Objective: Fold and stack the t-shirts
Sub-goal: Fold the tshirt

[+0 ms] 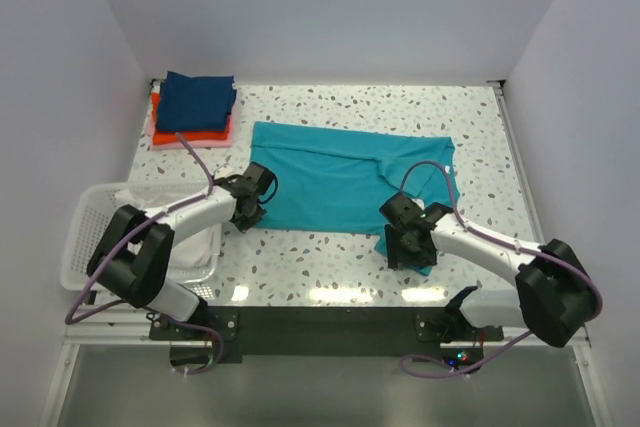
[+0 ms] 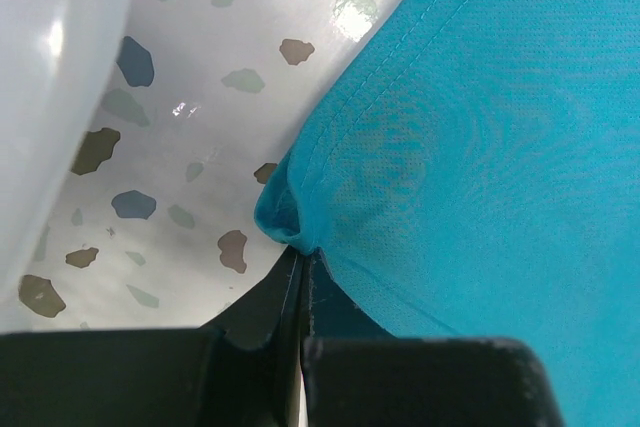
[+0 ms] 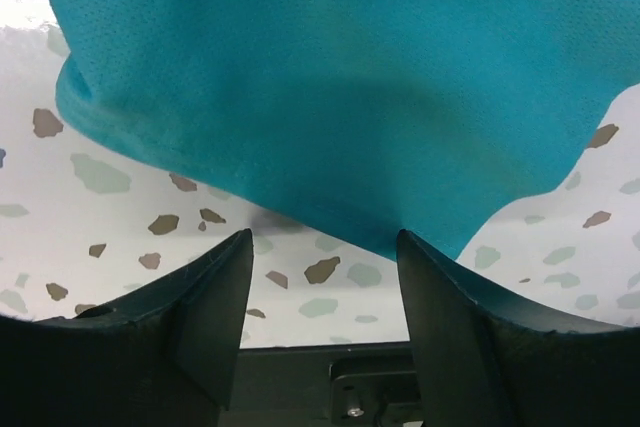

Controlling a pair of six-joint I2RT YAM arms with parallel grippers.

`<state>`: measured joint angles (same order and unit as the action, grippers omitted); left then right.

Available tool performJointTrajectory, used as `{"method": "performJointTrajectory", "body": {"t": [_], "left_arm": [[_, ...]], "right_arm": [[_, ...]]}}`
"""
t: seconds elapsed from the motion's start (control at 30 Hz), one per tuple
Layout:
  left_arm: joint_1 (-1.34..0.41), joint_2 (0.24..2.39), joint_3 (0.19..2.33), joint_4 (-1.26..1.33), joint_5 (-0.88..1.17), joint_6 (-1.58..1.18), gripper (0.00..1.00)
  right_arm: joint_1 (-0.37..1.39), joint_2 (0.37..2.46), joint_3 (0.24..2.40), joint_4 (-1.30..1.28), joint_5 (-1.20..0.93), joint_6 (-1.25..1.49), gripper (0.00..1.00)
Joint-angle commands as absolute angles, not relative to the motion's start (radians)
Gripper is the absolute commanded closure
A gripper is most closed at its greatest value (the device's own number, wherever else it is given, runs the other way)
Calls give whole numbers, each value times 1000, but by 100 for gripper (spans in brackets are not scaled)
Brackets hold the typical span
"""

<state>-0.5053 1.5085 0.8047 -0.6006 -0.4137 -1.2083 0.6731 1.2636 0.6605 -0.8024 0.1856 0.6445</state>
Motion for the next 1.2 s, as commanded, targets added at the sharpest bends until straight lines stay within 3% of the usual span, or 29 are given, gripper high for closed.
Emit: {"method": "performJointTrajectory", "body": {"t": [0.0, 0.13, 0.27, 0.43, 0.47, 1.17], "left_arm": [[-499, 1474, 796, -584, -442, -1197, 100], [-499, 1474, 792, -588, -442, -1201, 100], [-499, 1476, 787, -589, -442, -1207, 100], [-500, 1474, 782, -586, -436, -1206, 100], [-500, 1474, 782, -587, -436, -1206, 100], [-565, 1390, 767, -675, -419, -1259, 100]], "right_arm": [[675, 1287, 649, -738, 190, 683, 38], [673, 1308, 640, -747, 221, 698, 51], [675, 1302, 629, -765, 256, 730, 71], [670, 1284, 641, -824, 350, 752, 85], [667, 1281, 643, -837, 366, 758, 100], [647, 994, 722, -1055, 347, 819, 100]]}}
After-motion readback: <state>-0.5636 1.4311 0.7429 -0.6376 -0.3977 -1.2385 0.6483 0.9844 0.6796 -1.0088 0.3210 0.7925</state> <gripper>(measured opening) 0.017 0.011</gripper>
